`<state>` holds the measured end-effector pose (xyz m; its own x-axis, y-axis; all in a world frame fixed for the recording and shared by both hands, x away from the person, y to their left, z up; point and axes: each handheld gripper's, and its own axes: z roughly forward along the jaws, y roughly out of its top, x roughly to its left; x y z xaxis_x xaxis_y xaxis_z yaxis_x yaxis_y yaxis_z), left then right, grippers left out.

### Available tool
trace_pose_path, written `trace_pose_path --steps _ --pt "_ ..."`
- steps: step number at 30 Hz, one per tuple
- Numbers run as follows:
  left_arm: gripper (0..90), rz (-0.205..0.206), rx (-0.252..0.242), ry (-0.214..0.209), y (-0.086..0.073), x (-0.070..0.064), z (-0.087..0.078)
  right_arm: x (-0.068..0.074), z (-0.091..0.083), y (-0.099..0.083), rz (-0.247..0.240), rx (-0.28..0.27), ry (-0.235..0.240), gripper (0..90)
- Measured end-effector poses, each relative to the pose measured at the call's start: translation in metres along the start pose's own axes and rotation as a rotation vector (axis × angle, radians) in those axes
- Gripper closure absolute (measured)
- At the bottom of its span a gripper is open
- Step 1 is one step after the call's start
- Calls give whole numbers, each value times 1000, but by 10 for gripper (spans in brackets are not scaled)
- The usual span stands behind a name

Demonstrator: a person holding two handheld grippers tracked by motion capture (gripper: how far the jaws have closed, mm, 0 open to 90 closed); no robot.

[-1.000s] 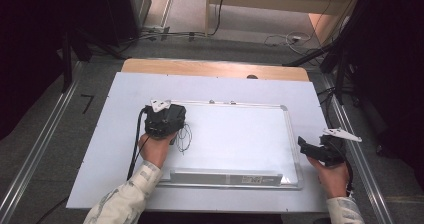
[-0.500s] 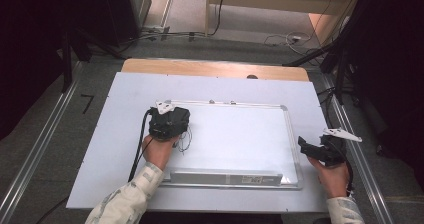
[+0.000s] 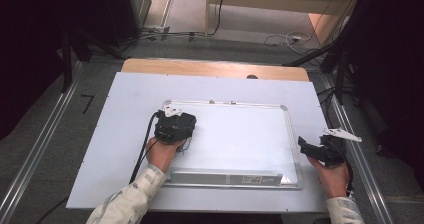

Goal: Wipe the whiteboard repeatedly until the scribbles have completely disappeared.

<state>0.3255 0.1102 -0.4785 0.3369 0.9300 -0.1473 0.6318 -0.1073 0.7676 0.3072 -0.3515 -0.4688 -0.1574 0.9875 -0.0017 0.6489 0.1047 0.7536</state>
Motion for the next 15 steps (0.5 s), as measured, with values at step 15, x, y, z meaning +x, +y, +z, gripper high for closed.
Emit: trace_pose_path --steps 15 --pt "406 43 48 -31 -9 -3 8 0 0 0 0 1 -1 99"
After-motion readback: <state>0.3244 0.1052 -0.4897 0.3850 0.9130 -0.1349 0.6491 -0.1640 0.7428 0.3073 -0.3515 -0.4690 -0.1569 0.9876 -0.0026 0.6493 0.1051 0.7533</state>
